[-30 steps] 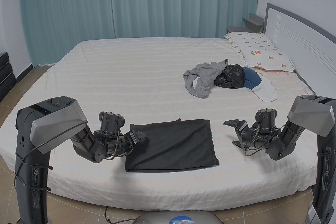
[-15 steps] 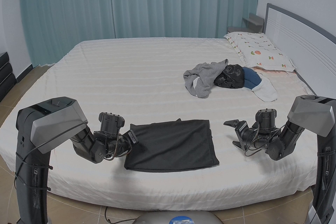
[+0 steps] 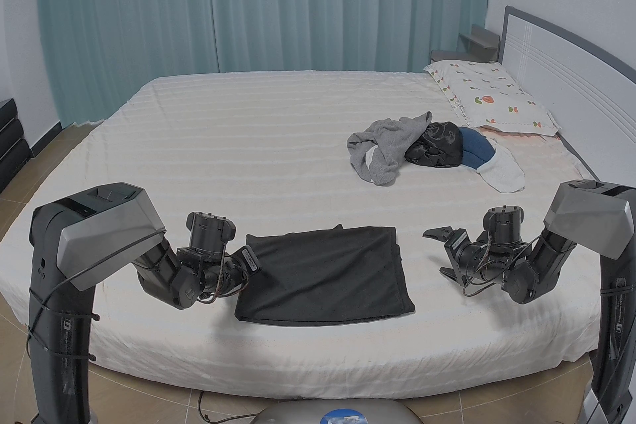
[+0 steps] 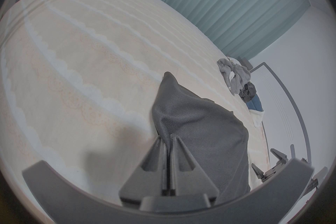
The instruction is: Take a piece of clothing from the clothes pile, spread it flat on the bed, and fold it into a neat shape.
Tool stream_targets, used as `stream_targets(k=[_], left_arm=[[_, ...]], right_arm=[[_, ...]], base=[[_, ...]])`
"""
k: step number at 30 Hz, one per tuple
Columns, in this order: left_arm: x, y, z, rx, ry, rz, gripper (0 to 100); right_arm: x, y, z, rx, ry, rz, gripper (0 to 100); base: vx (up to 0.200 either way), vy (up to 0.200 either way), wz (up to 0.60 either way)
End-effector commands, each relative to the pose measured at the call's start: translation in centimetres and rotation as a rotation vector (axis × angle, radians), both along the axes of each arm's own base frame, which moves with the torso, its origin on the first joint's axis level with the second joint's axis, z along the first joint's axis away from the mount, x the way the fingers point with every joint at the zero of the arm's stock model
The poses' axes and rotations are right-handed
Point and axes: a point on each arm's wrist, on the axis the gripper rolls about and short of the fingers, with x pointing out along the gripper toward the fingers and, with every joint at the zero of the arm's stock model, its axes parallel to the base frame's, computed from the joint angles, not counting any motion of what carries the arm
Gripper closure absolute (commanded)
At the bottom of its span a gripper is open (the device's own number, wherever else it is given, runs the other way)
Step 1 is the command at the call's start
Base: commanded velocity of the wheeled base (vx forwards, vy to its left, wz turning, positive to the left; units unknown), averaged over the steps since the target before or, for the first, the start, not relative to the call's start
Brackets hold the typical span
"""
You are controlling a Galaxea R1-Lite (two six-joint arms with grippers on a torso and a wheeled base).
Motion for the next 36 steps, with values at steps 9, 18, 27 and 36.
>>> stream_targets(k=[9,18,27,36], left_arm=[[0.0,0.5,0.6,-0.003,-0.003,0.015,100],[0.1,0.6,0.9,-0.033,0.0,0.041,100],[0.1,0.7,1.0,-0.033,-0.002,0.041,100],[0.2,0.9,1.2,-0.035,-0.006,0.047,100]], right_arm=[[0.0,0.0,0.0,0.0,0.001,0.001,0],[0.0,0.1,0.0,0.0,0.001,0.002,0],[0.0,0.1,0.0,0.0,-0.001,0.001,0],[-0.2,0.3,-0.1,-0.002,0.003,0.008,0]], base=[[0.0,0.0,0.0],[0.0,0.178,0.0],[0.0,0.2,0.0],[0.0,0.2,0.0]])
